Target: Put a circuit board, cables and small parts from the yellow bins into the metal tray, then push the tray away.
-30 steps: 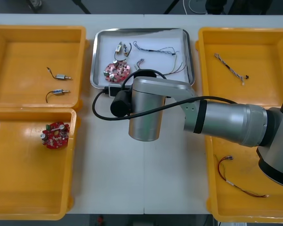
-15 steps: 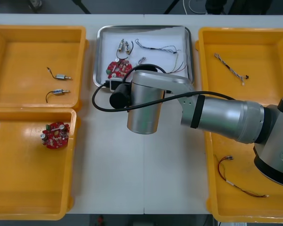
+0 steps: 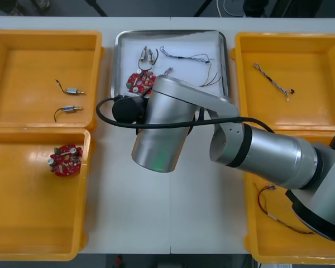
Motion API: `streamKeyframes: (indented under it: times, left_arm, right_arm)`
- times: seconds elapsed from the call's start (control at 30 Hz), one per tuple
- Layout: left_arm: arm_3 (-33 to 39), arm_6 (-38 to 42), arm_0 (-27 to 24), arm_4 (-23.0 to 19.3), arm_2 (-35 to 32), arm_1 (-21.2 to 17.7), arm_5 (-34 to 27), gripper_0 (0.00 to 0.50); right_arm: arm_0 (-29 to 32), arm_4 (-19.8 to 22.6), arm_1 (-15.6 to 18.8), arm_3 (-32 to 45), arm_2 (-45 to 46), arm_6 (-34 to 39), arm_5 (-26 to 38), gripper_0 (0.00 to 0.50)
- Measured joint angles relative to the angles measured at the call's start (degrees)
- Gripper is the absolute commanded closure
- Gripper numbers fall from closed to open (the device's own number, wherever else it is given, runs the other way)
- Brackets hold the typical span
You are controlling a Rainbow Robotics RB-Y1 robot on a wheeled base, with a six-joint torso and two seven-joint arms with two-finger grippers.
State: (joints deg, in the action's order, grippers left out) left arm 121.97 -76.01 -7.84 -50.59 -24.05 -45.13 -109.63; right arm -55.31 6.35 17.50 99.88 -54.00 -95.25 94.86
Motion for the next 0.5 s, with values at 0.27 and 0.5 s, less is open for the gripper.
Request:
streamKeyframes:
  times: [0.27,0.5]
  left_arm:
    - [0.00,0.00,0.00,-0.01,0.00,-0.01,0.00,0.000]
    - [0.01,0.00,0.00,-0.01,0.00,-0.01,0.00,0.000]
  right_arm:
    - [9.05,3.93,-0.09,13.24,10.08,0.01,9.28,0.000]
    - [15.92,9.97,-0.06,21.45,22.65,0.11,14.82,0.000]
